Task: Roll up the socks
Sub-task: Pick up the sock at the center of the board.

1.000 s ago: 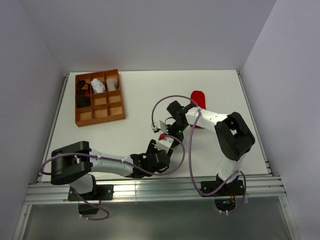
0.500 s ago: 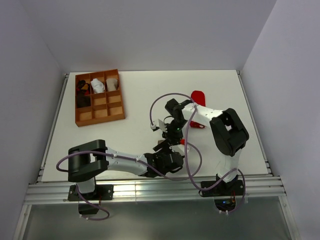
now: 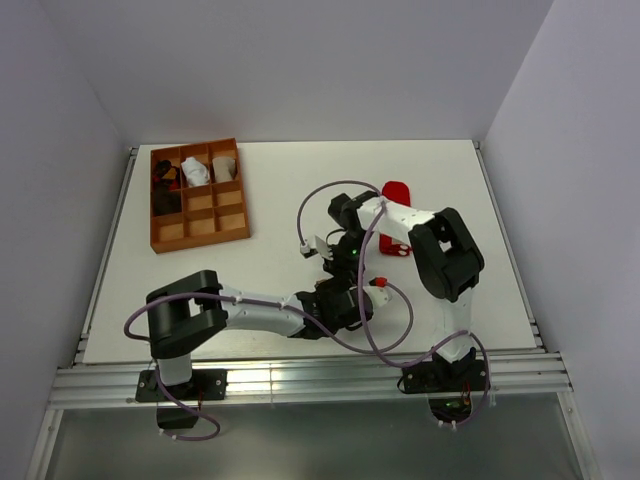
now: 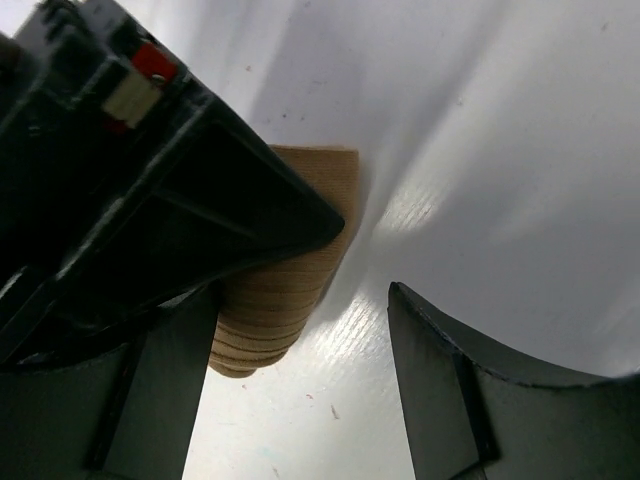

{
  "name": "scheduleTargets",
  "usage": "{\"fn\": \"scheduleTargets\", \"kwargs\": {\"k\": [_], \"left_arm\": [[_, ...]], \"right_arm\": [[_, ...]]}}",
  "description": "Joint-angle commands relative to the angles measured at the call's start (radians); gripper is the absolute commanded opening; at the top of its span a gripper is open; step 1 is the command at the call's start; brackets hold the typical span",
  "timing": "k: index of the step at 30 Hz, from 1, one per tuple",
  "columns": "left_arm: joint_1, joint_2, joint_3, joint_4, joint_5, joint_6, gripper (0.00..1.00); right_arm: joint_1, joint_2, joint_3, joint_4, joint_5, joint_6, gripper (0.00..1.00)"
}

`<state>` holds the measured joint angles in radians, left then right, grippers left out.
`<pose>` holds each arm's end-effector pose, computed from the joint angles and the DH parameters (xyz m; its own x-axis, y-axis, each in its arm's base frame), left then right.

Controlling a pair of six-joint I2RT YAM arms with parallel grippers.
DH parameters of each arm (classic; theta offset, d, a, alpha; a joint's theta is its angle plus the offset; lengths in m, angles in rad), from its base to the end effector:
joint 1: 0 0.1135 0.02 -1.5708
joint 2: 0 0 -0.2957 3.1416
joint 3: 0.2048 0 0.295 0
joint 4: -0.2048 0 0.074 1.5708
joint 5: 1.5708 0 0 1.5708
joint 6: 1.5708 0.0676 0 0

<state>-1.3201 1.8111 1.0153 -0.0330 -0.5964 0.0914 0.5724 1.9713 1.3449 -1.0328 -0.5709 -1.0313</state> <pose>0.1418 -0.4005 0.1406 -0.1175 0.7634 -0.6352 0.7211 0.5054 0.4740 0.3105 0.2435 0.1347 -0.0735 -0.9062 -0.4165 -0.9319 -0.0863 0.3523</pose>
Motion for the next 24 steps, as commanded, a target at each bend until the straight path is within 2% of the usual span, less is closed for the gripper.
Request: {"fn": "scheduleTargets", "kwargs": {"k": [1,15,24], "left_arm": [[0.035,0.023,0.061,-0.062,0.081,0.056,0.73],[0.093,0.051,0.106,-0.125,0.184,0.088,0.72],[0.113,0.097,0.112,-0.107,0.184,0.091,0.72]], "right_arm": [[0.001,0.103,-0.038,-0.125,0.092,-0.033,0.20],[-0.020,0.204,0.086,-0.298,0.078,-0.105,0.20],[-0.034,0.244,0.119,-0.403,0.062,-0.167,0.20]]}}
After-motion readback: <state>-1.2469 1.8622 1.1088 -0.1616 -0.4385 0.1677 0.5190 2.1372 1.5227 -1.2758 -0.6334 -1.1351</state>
